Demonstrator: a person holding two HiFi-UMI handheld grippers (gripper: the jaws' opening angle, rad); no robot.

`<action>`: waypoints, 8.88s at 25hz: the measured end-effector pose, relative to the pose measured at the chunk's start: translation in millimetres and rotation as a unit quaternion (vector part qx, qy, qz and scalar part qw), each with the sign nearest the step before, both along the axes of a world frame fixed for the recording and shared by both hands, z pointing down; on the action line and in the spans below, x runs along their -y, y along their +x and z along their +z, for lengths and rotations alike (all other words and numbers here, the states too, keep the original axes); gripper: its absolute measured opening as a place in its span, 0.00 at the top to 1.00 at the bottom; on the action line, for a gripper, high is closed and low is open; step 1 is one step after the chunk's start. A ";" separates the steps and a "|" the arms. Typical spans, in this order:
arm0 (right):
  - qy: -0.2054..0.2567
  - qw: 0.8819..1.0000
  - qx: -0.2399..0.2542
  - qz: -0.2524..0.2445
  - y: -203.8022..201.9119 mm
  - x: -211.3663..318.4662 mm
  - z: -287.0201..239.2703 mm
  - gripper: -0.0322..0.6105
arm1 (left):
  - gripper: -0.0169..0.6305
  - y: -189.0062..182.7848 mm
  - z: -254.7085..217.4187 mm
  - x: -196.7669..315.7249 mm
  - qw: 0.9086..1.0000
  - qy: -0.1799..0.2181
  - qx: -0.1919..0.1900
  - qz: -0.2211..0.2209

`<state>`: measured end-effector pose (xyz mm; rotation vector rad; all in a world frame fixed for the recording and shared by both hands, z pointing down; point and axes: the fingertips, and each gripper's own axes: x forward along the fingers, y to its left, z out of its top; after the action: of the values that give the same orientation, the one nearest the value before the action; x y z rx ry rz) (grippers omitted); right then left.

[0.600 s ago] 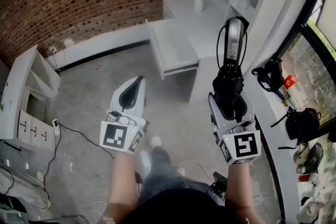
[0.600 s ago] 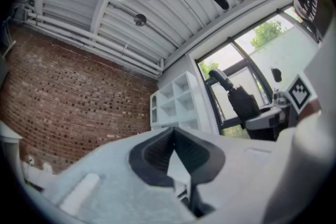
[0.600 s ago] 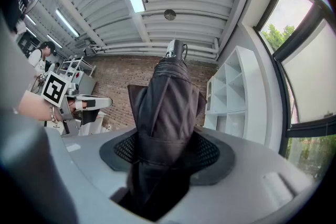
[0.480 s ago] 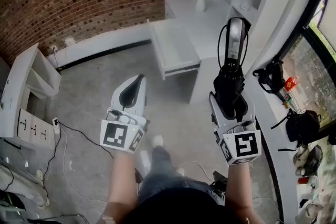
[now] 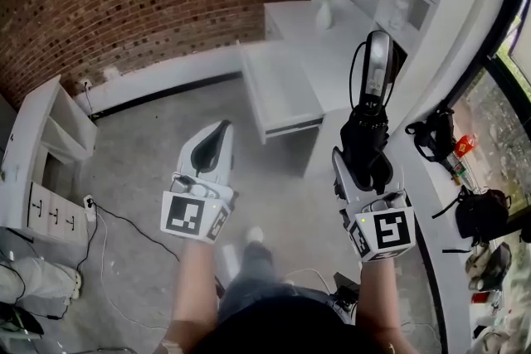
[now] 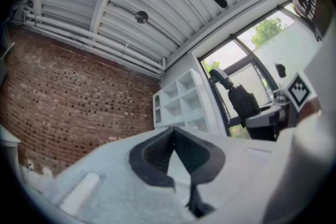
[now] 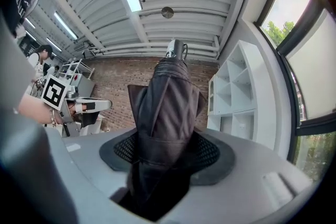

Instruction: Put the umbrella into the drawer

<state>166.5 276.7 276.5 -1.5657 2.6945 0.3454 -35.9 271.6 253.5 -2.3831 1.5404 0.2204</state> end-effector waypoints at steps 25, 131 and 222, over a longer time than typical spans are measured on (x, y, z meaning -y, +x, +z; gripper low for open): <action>-0.066 0.997 0.006 0.046 -95.7 232.6 19.3 0.54 | 0.98 -106.5 10.5 242.7 0.999 -0.031 -0.006 0.030; -0.609 0.788 -0.088 0.023 -128.3 531.7 462.0 0.54 | 0.98 -68.4 192.7 555.9 0.964 -0.258 0.049 0.044; -0.182 0.966 -0.029 0.181 -40.0 541.8 36.1 0.94 | 0.98 -37.2 10.1 570.0 0.993 -0.049 0.034 0.099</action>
<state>126.6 -265.1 312.6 -2.1850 2.6122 -0.1191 -73.0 -298.4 263.5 -2.5933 1.3140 0.1069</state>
